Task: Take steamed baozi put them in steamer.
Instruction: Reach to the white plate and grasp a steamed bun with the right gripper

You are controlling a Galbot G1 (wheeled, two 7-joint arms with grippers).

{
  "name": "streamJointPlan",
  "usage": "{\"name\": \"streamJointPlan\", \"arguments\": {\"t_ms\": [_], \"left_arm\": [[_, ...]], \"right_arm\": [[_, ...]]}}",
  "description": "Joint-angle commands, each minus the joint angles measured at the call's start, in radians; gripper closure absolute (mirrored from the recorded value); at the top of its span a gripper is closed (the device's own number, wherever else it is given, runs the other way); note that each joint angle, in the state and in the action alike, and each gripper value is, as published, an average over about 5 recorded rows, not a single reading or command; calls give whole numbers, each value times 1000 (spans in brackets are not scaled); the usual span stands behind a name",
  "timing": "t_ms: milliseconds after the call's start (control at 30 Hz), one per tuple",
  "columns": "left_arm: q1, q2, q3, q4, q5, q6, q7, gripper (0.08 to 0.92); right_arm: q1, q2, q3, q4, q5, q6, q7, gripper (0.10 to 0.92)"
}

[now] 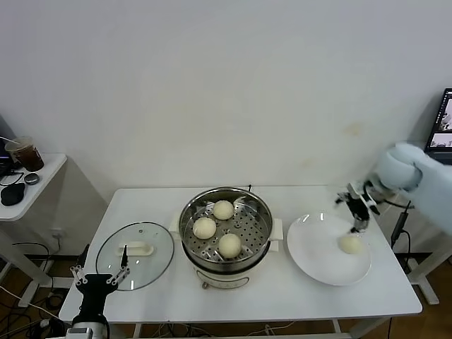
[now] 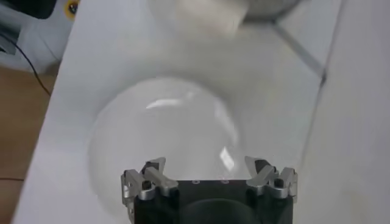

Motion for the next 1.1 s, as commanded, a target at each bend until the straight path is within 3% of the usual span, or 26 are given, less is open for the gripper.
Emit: {"name": "streamJointPlan", "arguments": {"t_ms": [33, 233, 467, 933, 1100], "left_arm": [[2, -2, 0, -1, 3, 1, 1, 177], [9, -5, -14, 0, 4, 3, 2, 177], [10, -9, -24, 5, 4, 5, 3, 177], [8, -14, -28, 18, 3, 2, 2, 177], [8, -15, -26, 19, 2, 2, 1, 177]], "right_arm": [[-353, 1, 326, -202, -165, -6, 9, 203], [-387, 145, 384, -378, -266, 48, 30, 203], [-389, 266, 391, -483, -306, 83, 43, 203], [-374, 337, 382, -536, -371, 88, 40, 207], [-365, 335, 380, -532, -376, 77, 42, 294]]}}
